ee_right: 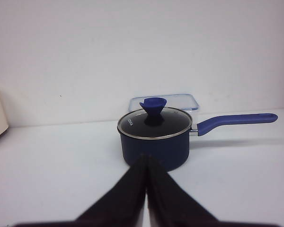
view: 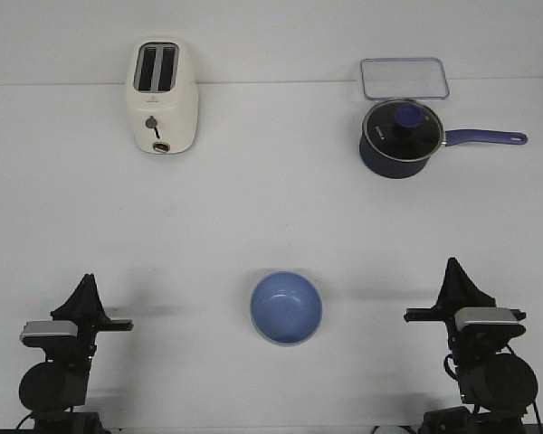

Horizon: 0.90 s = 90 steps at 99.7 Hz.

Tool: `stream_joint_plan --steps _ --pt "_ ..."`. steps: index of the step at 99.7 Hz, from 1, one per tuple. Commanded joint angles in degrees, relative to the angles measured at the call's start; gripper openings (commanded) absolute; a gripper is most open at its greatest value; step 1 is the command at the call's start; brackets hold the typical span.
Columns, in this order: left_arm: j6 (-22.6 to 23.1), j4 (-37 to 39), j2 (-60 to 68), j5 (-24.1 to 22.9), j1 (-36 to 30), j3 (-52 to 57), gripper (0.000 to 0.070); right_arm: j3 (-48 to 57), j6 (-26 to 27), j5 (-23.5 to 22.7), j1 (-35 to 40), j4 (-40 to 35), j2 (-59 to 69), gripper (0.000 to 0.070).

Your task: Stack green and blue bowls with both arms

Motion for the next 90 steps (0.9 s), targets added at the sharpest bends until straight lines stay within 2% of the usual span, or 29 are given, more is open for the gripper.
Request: stream_joint_plan --steps 1,90 --pt "0.07 0.15 -2.58 -0.15 0.17 -0.55 0.0015 0.0 -0.28 0.07 0.0 0.63 0.09 0.0" --pt "0.17 -1.66 -2.49 -1.22 0.48 -1.64 0.0015 0.0 -0.28 0.07 0.0 0.68 0.09 0.0"
